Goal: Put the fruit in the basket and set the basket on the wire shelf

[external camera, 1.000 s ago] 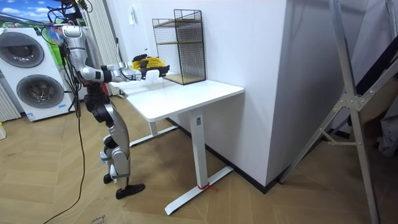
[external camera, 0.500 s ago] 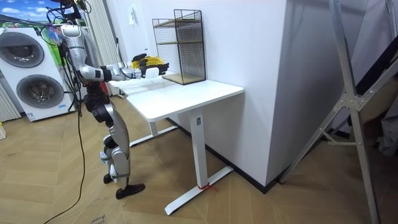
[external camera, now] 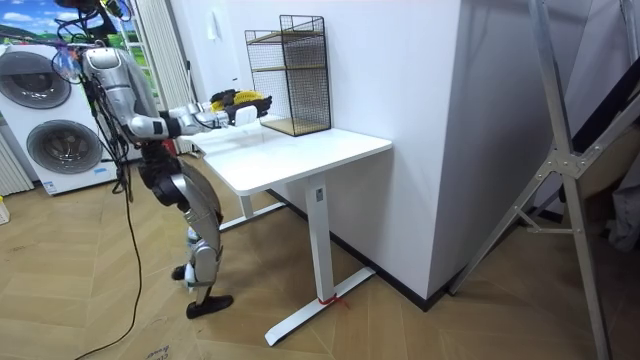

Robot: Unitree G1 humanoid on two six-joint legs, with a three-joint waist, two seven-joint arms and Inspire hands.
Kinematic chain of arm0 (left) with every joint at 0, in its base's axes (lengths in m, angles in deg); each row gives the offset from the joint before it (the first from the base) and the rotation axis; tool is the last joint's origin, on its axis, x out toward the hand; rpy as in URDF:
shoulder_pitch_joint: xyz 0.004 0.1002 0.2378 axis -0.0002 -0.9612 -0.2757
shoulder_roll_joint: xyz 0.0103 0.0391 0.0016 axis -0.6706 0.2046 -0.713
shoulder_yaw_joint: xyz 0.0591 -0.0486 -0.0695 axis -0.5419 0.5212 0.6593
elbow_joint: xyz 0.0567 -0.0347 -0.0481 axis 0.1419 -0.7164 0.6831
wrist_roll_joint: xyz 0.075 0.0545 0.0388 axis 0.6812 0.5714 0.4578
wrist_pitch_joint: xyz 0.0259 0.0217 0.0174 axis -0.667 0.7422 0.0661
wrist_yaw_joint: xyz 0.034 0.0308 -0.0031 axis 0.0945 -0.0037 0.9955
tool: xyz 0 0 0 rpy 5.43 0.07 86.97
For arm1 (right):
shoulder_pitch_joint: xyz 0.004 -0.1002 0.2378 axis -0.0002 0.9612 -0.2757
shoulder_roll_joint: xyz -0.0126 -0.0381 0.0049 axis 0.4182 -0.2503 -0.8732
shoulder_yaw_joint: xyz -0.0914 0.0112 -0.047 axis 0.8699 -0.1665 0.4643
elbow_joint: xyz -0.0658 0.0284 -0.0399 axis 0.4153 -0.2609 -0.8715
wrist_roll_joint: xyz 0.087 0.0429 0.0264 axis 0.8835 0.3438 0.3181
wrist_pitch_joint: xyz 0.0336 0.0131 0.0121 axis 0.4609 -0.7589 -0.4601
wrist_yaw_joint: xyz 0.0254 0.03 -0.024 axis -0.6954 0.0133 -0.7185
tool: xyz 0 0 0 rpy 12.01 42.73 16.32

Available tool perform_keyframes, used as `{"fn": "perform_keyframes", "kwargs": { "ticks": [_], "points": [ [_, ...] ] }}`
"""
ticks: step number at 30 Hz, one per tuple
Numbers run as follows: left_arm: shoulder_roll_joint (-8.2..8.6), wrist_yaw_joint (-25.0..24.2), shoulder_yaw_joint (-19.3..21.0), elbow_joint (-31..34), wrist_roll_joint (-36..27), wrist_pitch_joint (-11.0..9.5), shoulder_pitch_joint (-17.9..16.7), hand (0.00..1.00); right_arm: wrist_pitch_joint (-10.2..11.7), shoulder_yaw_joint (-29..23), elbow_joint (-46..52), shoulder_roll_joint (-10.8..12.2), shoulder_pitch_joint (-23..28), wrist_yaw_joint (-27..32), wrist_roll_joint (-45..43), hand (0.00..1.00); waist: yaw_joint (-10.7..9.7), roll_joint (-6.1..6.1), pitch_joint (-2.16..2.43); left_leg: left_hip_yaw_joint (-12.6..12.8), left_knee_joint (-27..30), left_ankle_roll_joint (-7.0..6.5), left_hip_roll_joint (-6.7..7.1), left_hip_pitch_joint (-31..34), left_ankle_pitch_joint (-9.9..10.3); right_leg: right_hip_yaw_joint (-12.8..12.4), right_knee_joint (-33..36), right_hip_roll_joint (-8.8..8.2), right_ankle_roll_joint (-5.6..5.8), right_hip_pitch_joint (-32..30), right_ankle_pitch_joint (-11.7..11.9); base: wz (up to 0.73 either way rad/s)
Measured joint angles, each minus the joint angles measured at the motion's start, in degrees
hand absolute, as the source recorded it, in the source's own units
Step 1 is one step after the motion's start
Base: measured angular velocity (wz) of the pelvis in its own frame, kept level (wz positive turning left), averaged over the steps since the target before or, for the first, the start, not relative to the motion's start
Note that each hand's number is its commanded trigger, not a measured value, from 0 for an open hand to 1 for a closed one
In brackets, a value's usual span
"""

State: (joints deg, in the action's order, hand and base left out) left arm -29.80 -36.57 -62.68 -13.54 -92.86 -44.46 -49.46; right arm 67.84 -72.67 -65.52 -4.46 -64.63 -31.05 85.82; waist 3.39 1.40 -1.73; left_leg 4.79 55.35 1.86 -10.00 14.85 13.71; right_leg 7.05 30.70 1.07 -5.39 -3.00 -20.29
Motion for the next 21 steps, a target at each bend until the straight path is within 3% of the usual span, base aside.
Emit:
{"fn": "perform_keyframes", "kwargs": {
  "ticks": [1,2,3,4,5,6,7,8,11,13,15,21],
  "points": [
    [-0.05,-0.08,0.14,-0.21,-0.16,0.01,-0.02,0.00,-0.16,0.02,-0.09,-0.05,-0.21,0.00,0.06,0.00,0.26,0.32,-0.10,0.44,-5.52,-0.05,1.66,1.47,0.37,-1.11,-0.27,-0.40,0.06,0.06,-0.04,-0.36],
    [-0.20,-0.09,0.23,-0.21,-0.21,0.03,-0.03,0.00,-0.30,0.04,-0.09,-0.06,-0.31,0.00,0.02,0.00,0.36,0.38,-0.06,0.86,-9.35,0.11,2.40,2.03,0.27,-1.21,-0.35,-0.85,0.16,0.17,-0.03,-0.43],
    [-0.26,-0.23,0.48,-0.21,-0.26,0.04,-0.02,0.00,-0.57,0.11,-0.09,-0.16,-0.44,-0.01,-0.11,0.00,0.59,0.29,0.06,1.44,-18.52,0.80,3.44,2.71,-0.70,-1.22,-0.67,-1.32,0.50,0.56,-0.06,-0.27],
    [-0.25,-0.40,0.49,-0.20,-0.26,0.07,-0.02,0.00,-0.90,0.07,-0.11,-0.27,-0.44,0.00,-0.11,0.00,0.49,0.22,0.16,1.42,-27.17,0.32,4.11,2.54,-4.10,-1.37,-0.94,-1.41,0.79,1.01,-0.61,-0.23],
    [-0.31,-0.46,0.54,-0.21,-0.24,0.13,-0.16,0.00,-1.03,0.11,-0.28,-0.21,-0.42,0.00,-0.12,0.00,0.44,0.50,0.41,1.44,-29.01,0.10,4.39,2.46,-6.40,-1.83,-0.92,-1.57,0.98,1.42,-0.99,-0.14],
    [-0.37,-0.51,0.68,-0.21,-0.23,0.26,-0.25,0.00,-1.16,0.13,-0.34,-0.20,-0.49,-0.02,-0.19,0.00,0.24,0.90,1.23,1.56,-30.62,-0.61,5.33,1.34,-8.45,-2.05,-1.28,-2.12,1.82,1.99,-1.63,0.00],
    [-0.34,-0.64,0.76,-0.21,-0.19,0.38,-0.20,0.00,-0.98,0.10,-0.34,-0.23,-0.58,-0.03,-0.54,0.00,-0.12,2.08,1.42,1.67,-32.17,-1.40,6.57,0.06,-9.43,-1.87,-2.58,-2.93,2.39,3.14,-1.76,0.07],
    [-0.30,-0.64,0.67,-0.21,-0.12,0.48,-0.21,0.00,-0.93,0.07,-0.33,-0.30,-0.60,-0.03,-0.86,0.00,-0.12,2.28,1.45,1.56,-32.57,-1.73,6.83,-0.31,-10.26,-1.65,-3.42,-3.00,2.68,3.75,-1.59,0.12],
    [-0.44,-0.64,0.67,-0.20,1.45,0.82,0.00,0.00,-0.82,-0.03,-0.30,-0.21,-0.71,-0.08,-1.47,0.00,-1.13,2.75,1.44,1.06,-31.46,-2.40,8.18,-0.35,-9.60,-0.25,-7.14,-3.82,3.77,6.19,-0.89,0.20],
    [-0.53,-0.62,1.02,-0.13,2.39,0.84,0.79,0.00,-0.81,-0.06,-0.28,-0.21,-1.79,-0.08,-1.69,0.00,-1.25,2.65,0.68,1.04,-31.00,-2.49,8.83,0.29,-9.56,0.71,-7.71,-4.92,4.20,6.21,-0.80,0.05],
    [-0.61,-0.59,1.20,-0.14,3.20,0.83,1.50,0.00,-0.77,-0.08,-0.28,-0.37,-2.97,-0.03,-1.69,0.00,-1.54,2.48,0.31,0.67,-30.95,-2.48,8.81,1.25,-9.56,1.11,-8.30,-4.78,4.21,5.88,-0.81,0.11],
    [-0.48,-0.62,1.13,-0.02,3.16,0.85,1.90,0.00,-0.72,-0.27,0.04,-0.87,-2.97,-0.03,-1.01,0.00,-1.65,2.44,0.41,0.60,-30.75,-3.04,9.67,1.57,-8.31,1.49,-8.75,-5.30,4.56,5.86,-1.76,0.04]
  ]
}}
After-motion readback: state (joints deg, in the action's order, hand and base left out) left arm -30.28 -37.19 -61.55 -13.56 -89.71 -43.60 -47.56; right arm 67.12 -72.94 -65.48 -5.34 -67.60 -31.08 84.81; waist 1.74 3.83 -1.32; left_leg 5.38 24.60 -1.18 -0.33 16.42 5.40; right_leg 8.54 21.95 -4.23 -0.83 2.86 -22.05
